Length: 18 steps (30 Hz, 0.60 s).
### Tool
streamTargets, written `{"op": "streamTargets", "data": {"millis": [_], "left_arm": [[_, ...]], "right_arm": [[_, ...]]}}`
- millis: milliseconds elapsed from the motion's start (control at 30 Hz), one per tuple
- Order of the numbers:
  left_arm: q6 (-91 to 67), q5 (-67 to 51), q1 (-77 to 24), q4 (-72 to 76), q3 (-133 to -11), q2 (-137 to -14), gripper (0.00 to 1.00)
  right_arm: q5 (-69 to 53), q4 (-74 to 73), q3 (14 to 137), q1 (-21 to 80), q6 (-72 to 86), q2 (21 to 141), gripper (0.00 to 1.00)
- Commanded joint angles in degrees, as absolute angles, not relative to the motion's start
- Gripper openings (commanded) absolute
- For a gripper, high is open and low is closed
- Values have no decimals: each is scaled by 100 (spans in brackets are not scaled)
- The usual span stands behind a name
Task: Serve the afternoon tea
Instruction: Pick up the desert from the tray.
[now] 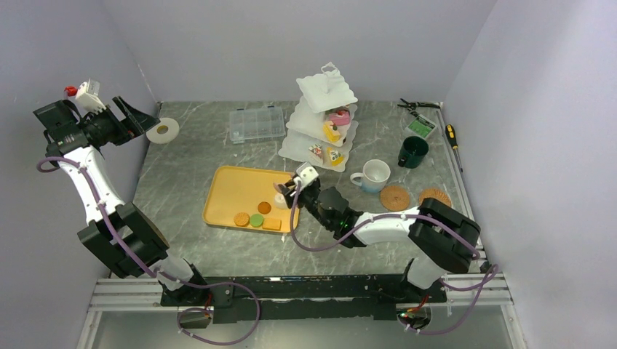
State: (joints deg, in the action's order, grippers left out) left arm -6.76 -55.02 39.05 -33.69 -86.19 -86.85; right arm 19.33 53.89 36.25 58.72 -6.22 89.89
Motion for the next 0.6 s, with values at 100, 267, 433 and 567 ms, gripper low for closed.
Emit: {"op": "streamTargets", "data": {"millis": [100,267,433,567], "left_arm": [[-717,-5701,3953,-3271,-8876,-8635,93],[-703,-5695,3957,-3308,-8912,-8641,93],[-746,-5700,3951,-3280,-8910,-8646,93],[-756,-5704,3951,-3267,-8912,-8663,93]], "right_arm": [[1534,5194,3669,6069,-223,9013,64],[1407,5148,3706,6134,-171,9137,64],[1397,5105,3722,6144,-125,9246,65],[1453,5220,3698,6143,-199,9454,66]]}}
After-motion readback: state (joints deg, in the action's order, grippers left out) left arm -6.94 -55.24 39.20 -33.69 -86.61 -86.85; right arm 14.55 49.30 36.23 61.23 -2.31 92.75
